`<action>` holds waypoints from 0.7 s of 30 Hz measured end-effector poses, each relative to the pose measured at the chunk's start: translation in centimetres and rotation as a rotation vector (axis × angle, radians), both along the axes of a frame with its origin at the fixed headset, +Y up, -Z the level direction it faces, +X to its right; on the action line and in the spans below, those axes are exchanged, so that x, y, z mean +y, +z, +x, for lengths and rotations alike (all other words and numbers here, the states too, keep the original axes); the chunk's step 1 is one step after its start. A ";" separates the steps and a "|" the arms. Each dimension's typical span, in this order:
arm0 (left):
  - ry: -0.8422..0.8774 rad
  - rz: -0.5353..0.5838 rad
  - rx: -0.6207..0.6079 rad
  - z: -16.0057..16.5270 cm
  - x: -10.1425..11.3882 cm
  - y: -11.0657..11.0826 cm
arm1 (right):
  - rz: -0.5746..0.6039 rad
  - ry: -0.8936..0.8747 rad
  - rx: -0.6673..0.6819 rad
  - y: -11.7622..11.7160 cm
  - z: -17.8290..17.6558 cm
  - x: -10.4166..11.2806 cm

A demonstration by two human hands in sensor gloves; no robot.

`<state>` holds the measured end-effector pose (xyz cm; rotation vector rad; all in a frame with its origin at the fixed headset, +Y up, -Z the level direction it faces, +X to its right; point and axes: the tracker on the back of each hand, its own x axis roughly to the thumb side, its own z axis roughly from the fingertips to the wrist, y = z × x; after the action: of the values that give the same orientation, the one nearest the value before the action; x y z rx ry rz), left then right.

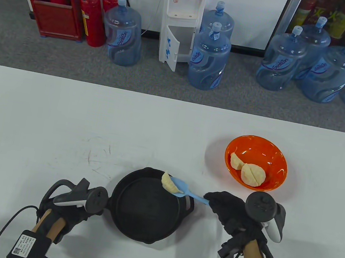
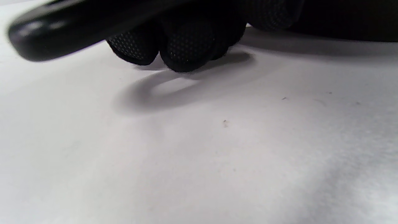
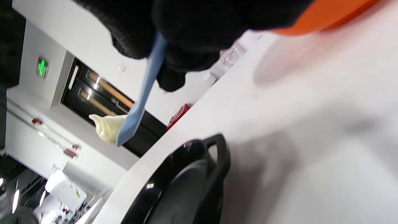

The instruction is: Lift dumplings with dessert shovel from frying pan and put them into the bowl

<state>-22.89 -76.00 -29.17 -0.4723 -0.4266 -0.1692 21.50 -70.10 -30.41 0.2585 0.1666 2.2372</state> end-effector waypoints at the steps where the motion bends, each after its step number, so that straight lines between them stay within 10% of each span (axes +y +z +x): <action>1: 0.002 -0.002 0.001 0.0 0.0 0.0 | -0.004 -0.014 -0.028 -0.2 0.7 0.1; 21: 0.009 0.004 0.000 -0.1 0.0 0.0 | 0.033 -0.003 -0.490 -3.2 8.3 2.3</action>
<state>-22.95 -76.03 -29.14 -0.4660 -0.4279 -0.1611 29.84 -67.79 -33.63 -0.2735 -0.1336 2.2305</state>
